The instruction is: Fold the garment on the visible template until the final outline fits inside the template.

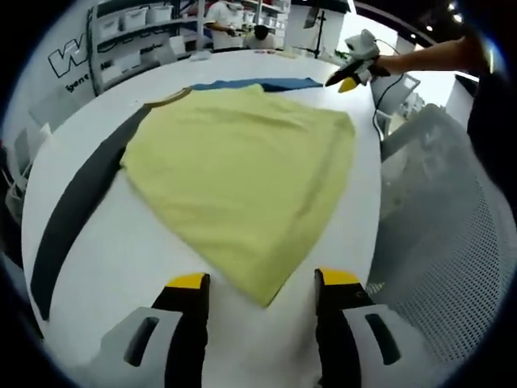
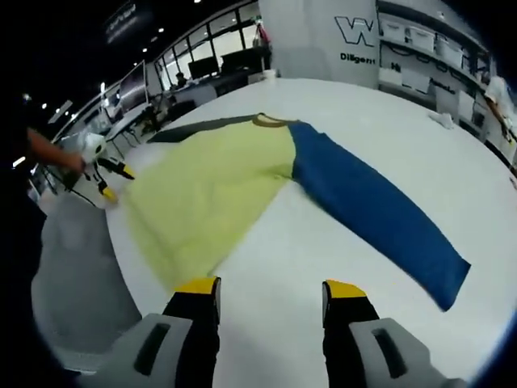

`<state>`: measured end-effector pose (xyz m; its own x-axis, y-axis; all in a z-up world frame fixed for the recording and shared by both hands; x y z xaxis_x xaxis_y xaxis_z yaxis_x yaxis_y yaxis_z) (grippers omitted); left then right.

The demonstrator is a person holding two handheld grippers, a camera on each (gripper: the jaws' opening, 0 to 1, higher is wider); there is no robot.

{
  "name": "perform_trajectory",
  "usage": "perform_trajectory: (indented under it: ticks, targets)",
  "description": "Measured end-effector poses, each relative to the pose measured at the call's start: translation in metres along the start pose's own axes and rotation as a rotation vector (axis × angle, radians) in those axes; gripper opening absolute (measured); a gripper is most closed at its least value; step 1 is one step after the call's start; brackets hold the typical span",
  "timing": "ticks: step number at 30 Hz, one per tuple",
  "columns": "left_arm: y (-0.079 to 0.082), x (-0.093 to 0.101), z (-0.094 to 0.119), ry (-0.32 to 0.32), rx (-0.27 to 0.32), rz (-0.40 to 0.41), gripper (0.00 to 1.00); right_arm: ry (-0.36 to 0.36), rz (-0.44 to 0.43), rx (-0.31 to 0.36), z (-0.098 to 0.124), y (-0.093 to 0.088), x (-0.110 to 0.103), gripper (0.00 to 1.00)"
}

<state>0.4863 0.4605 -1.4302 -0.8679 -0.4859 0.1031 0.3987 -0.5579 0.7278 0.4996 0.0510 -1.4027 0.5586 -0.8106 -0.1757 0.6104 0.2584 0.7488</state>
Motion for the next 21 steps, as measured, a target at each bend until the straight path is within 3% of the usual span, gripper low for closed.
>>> perform_trajectory:
  ticks: [3, 8, 15, 21]
  targets:
    - [-0.002, 0.002, 0.001, 0.0, -0.005, 0.022, 0.4, 0.073, 0.013, -0.014, -0.005, -0.01, -0.021, 0.45]
    - [-0.004, 0.001, 0.001, 0.007, 0.01, 0.042, 0.37, 0.176, -0.007, -0.016, -0.014, -0.02, -0.053, 0.4]
    - [0.001, 0.0, -0.002, 0.009, 0.039, 0.111, 0.32, 0.24, 0.006, -0.035, -0.028, -0.031, -0.082, 0.33]
    - [0.006, 0.001, -0.003, 0.0, 0.058, 0.106, 0.2, 0.299, 0.033, -0.075, -0.033, -0.033, -0.098, 0.13]
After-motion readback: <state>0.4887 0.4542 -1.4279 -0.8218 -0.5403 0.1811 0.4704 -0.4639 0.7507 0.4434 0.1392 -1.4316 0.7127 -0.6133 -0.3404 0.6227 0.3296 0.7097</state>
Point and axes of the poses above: the point that each gripper's makers call its tool centre point, and the gripper's own axes: z roughly backward along the fingers, x roughly to its right, y roughly out of its top, the point moved 1 cm from there along z, roughly backward along the fingers, and after that the axes turned 9 degrees about x, right-handed, at the moved point
